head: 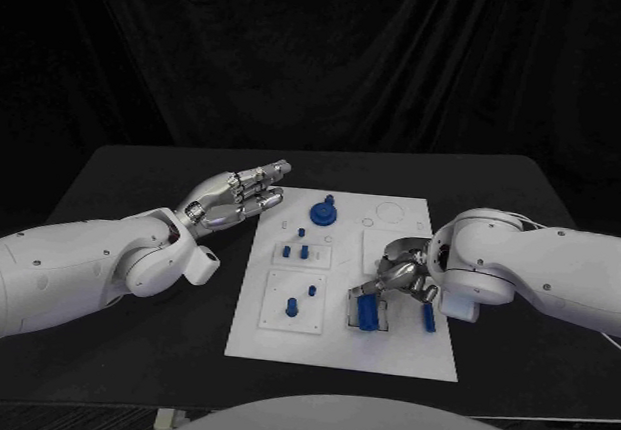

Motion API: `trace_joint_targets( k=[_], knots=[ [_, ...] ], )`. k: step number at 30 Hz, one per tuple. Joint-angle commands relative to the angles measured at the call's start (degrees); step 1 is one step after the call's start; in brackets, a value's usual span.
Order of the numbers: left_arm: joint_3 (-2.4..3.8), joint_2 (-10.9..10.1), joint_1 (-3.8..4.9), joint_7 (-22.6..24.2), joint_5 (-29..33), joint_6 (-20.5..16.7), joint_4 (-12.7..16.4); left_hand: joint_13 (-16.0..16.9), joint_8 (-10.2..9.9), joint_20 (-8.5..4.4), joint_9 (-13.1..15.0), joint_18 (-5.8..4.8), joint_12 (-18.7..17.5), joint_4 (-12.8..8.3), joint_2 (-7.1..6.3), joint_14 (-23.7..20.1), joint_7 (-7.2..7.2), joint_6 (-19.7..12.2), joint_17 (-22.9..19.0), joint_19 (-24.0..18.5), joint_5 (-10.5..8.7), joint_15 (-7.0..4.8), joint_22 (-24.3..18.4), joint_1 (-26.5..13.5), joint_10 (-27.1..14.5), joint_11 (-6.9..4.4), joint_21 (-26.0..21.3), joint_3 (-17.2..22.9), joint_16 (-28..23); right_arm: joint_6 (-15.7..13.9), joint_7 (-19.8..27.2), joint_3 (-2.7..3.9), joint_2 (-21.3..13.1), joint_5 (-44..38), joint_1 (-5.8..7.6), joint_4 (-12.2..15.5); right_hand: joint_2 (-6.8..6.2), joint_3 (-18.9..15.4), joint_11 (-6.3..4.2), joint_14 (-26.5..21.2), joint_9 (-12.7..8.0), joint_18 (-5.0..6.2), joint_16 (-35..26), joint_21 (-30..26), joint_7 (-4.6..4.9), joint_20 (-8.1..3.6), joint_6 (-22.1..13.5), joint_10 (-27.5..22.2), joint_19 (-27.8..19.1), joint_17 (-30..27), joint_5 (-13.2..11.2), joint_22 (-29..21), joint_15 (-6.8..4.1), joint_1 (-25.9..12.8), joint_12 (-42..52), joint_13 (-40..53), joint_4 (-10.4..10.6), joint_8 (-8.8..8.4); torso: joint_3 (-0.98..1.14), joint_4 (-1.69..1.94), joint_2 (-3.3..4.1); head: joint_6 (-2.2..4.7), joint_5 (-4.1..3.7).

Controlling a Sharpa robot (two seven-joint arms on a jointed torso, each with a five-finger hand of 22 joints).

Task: Assemble the parts on the task board

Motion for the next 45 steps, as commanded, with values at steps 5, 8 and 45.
trace_joint_targets(
  k=[5,8,45],
  knots=[
    [0.06,0.2,-0.07,3.3,0.2,0.2,0.1,0.1,0.3,0.1,0.1,-0.36,0.3,0.0,-0.05,0.1,0.37,0.0,0.0,0.3,0.29,0.5,0.1,0.7,0.1,0.29,0.2,0.3,-0.2,0.6,-1.0,0.02,0.0,-1.2,-0.26,-0.1,0.09,-0.5,0.43,6.0,0.1,0.6,0.1,-0.2,-0.02,0.54,-0.5,5.9,1.8,15.1,-0.7,11.0,0.33,-1.0,0.1,15.1,0.4,0.52,0.04,0.0,-0.01,-0.01,-0.01],
    [0.06,0.2,-0.07,3.2,0.2,0.4,0.1,0.1,0.3,0.11,0.1,-0.37,0.3,0.0,-0.06,0.1,0.38,0.0,0.0,0.3,0.3,0.51,0.1,0.7,0.1,0.3,0.2,0.3,-0.2,0.5,-1.0,0.02,0.0,-1.2,-0.3,-0.2,0.49,-0.7,0.45,6.0,0.3,0.64,0.1,-0.4,-0.02,0.59,-0.8,5.9,1.8,15.1,-1.3,10.9,0.35,-1.7,0.1,15.1,1.0,0.93,0.03,0.0,-0.01,-0.01,0.02],
    [0.05,0.4,-0.13,1.9,0.2,1.4,-0.1,0.0,0.2,0.11,0.1,-0.53,0.1,0.0,-0.09,0.1,0.42,-0.1,0.0,0.4,0.37,0.83,0.1,0.9,-0.1,0.27,0.2,0.5,-0.2,0.3,-0.8,0.02,-0.1,-1.1,-0.37,-0.2,-0.84,-6.6,0.52,6.0,1.0,0.8,0.1,-1.7,0.06,0.65,-3.2,5.9,1.8,15.1,-12.7,10.8,0.37,-4.4,0.1,15.1,4.3,4.25,0.03,-0.03,-0.03,-0.01,0.12]
  ],
)
